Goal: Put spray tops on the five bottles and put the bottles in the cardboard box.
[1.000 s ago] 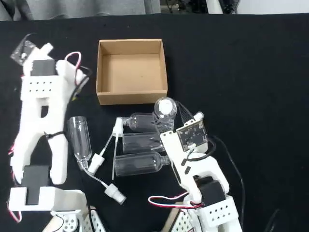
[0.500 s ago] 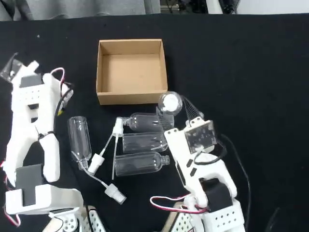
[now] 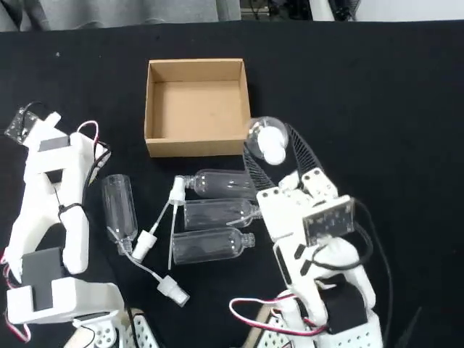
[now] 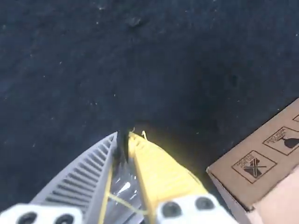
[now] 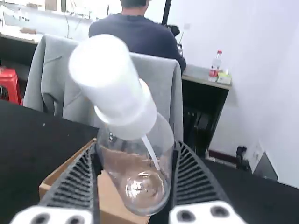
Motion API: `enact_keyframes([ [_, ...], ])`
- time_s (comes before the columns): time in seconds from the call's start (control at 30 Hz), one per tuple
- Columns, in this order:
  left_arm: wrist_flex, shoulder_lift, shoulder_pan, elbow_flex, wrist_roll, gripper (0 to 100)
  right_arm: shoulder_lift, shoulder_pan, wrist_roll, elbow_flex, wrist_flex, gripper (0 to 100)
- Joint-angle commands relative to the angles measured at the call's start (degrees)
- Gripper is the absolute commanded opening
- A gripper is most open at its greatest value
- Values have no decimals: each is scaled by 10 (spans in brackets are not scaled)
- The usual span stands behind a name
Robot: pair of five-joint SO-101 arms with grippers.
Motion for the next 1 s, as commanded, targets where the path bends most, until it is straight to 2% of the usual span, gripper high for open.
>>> enact_keyframes([
  [0.0, -36, -33, -5, 10, -5, 28, 65, 11, 0, -76, 3, 11],
  [0.4, -55, -33, -9, 23, -10, 29, 293, -39, 0, -244, 0, 11],
  [0.57, -55, -33, -21, 16, -78, 29, 384, -48, -40, -319, 0, 11],
  [0.73, -116, -33, -48, 40, -116, 28, 492, -48, -48, -391, 0, 11],
  [0.97, -130, -39, -51, 51, -129, 28, 651, -48, -61, -514, 0, 12],
])
